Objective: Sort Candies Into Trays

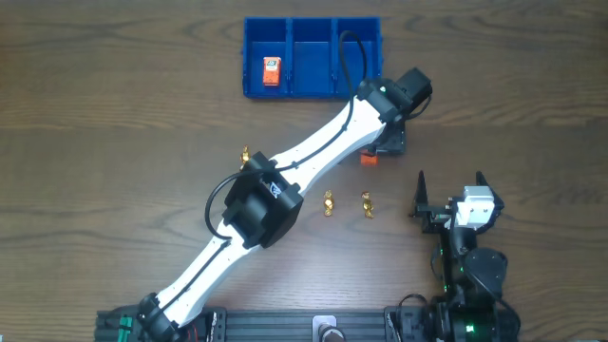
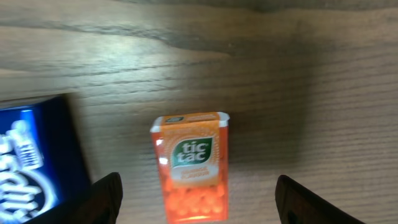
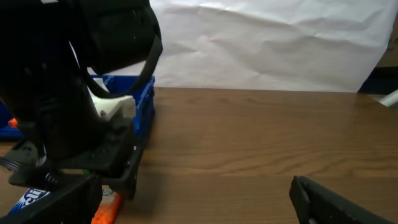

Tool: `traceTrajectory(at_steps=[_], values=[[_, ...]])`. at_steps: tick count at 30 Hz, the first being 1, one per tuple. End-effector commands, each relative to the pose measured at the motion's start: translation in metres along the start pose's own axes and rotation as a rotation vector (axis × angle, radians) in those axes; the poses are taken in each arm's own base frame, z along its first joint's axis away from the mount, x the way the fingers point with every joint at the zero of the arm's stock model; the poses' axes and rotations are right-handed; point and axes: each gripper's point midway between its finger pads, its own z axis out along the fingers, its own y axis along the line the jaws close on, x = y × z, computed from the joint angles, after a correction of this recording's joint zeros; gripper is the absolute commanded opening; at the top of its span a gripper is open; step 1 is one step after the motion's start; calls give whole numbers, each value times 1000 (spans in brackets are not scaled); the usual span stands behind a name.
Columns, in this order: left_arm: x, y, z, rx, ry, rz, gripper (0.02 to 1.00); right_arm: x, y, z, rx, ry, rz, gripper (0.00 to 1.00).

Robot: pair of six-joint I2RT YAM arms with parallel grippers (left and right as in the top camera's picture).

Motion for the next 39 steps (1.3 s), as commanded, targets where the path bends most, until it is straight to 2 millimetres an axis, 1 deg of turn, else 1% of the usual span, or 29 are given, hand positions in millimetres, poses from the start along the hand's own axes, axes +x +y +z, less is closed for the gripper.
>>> traceTrajectory(at_steps=[1, 6, 14, 20, 23, 27, 30, 33, 34, 36, 38, 39], values=[[7, 2, 20, -8, 44, -12, 783, 0, 2, 0, -8, 2, -12, 998], [7, 3, 20, -9, 44, -13, 761, 0, 2, 0, -8, 2, -12, 998], [9, 8, 34, -24, 67, -17, 733, 0, 2, 0, -8, 2, -12, 998], [10, 7, 43, -15, 76, -20, 698, 0, 2, 0, -8, 2, -12, 998], [11, 6, 46, -7, 87, -23, 625, 0, 2, 0, -8, 2, -12, 998], [10, 6, 46, -6, 85, -23, 448, 0, 2, 0, -8, 2, -12, 998], [10, 6, 46, -7, 85, -23, 391, 0, 2, 0, -8, 2, -12, 998], [10, 6, 46, -6, 84, -24, 360, 0, 2, 0, -8, 2, -12, 998], [10, 6, 45, -6, 83, -24, 354, 0, 2, 0, -8, 2, -12, 998], [6, 6, 37, -5, 64, -23, 349, 0, 2, 0, -8, 2, -12, 998], [-3, 6, 20, -6, 17, -24, 351, 0, 2, 0, -8, 2, -12, 998], [-12, 7, 4, -6, -26, -19, 354, 0, 2, 0, -8, 2, -12, 998]])
